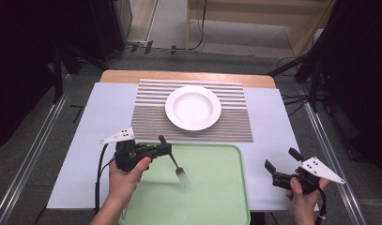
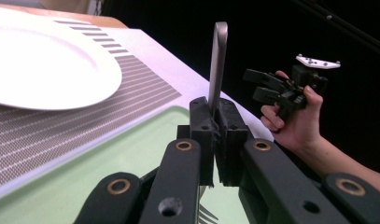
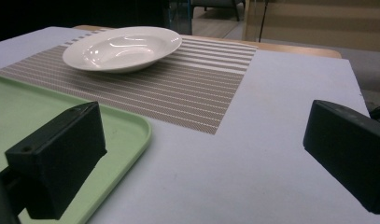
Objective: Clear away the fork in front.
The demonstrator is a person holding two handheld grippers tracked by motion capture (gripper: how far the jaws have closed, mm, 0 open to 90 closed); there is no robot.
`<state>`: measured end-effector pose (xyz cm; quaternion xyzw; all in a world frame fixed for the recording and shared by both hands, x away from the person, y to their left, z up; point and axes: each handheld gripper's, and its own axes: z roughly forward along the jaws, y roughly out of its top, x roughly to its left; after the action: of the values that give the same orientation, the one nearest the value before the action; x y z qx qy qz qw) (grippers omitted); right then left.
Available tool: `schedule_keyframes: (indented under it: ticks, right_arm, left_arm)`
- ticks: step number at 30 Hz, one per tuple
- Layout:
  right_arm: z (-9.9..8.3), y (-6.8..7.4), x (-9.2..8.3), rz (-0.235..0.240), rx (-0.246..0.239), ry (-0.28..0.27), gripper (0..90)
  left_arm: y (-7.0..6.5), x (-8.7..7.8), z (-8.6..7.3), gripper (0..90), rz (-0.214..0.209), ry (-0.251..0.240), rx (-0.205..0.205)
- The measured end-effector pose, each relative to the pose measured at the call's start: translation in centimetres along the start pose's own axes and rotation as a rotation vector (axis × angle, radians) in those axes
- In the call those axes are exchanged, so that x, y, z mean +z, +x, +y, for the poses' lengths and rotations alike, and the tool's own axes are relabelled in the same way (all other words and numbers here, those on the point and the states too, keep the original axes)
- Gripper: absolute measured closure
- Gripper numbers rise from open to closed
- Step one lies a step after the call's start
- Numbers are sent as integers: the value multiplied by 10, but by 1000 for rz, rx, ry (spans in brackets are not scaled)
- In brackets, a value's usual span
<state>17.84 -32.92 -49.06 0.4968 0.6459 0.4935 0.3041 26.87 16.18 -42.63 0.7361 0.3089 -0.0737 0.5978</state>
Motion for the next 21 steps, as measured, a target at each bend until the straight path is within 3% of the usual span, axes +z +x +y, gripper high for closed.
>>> schedule_keyframes:
  ticks: [12,16,21]
  right_arm:
    - [-6,-6,-6,-14,7,-4,0]
    - [-7,-6,-4,-20,9,5,0]
    - [-9,-8,-3,-30,14,3,0]
  left_arm:
    - [5,-25,-14,871,-29,17,-31]
    - [9,-33,-22,870,-85,-12,-74]
    - [13,-36,-28,870,-52,33,-72]
